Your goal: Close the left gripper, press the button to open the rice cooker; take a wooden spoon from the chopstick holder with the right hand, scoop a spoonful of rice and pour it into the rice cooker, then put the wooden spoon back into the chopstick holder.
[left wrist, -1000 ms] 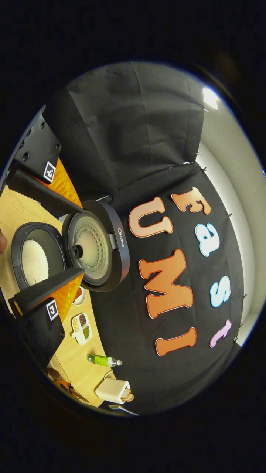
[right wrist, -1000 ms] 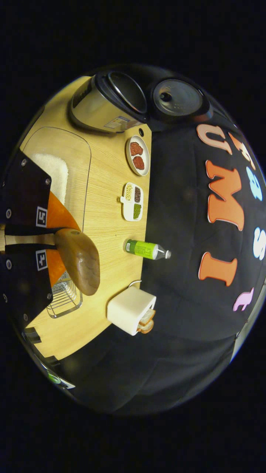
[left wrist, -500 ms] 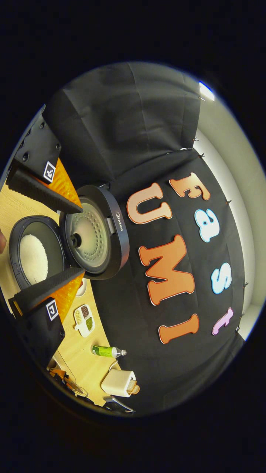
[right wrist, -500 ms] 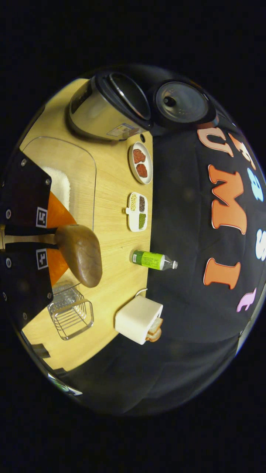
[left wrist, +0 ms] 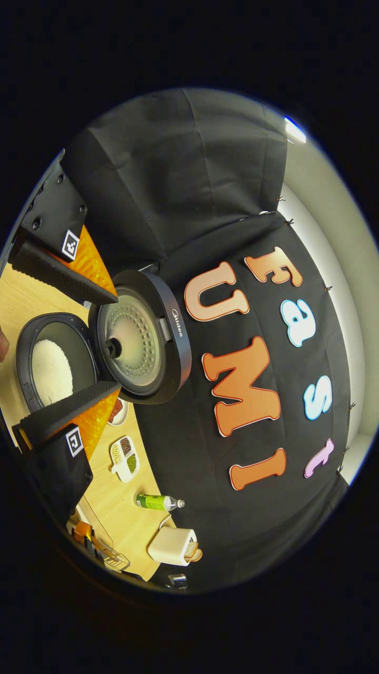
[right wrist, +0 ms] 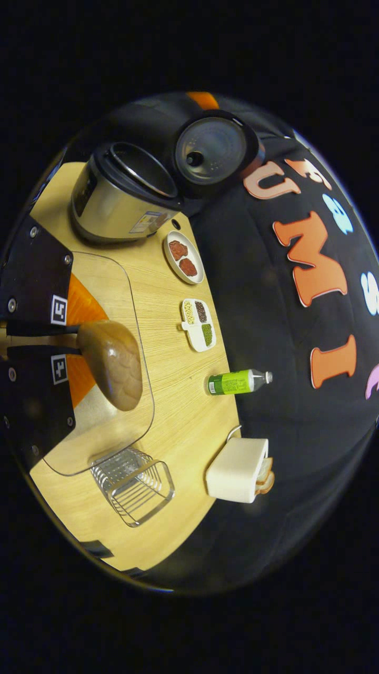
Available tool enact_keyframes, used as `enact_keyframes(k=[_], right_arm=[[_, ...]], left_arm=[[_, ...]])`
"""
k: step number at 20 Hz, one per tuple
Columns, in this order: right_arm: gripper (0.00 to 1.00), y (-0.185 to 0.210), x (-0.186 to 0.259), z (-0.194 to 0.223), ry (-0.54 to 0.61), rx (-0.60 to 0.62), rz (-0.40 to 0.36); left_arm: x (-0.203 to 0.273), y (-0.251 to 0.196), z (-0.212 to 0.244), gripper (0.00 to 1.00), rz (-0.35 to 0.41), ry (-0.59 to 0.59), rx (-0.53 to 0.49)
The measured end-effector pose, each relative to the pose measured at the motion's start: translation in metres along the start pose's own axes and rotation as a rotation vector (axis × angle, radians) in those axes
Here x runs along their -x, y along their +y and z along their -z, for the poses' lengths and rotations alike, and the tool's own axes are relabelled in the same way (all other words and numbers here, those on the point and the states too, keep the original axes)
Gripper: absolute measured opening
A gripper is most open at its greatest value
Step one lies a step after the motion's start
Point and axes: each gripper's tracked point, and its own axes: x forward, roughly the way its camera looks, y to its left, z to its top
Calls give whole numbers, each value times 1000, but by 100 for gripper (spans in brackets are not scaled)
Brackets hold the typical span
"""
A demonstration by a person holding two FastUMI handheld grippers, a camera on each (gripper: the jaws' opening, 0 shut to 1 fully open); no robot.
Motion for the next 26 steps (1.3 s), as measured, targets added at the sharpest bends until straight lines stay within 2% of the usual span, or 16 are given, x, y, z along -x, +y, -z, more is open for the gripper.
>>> enact_keyframes(k=[5,9,15,20,26], right_arm=[[6,12,2,2,-7,-28,-18],[6,21,2,3,41,-220,-73],[6,26,1,0,94,-357,-191],[6,16,0,-9,123,-513,-291],[6,-20,17,-36,101,-691,-340]], left_arm=[[-3,0,3,99,26,2,-1],[-1,0,1,100,43,-10,-2],[0,0,0,99,28,3,15],[6,-6,-7,100,16,2,23],[20,-8,-34,100,1,-39,86]])
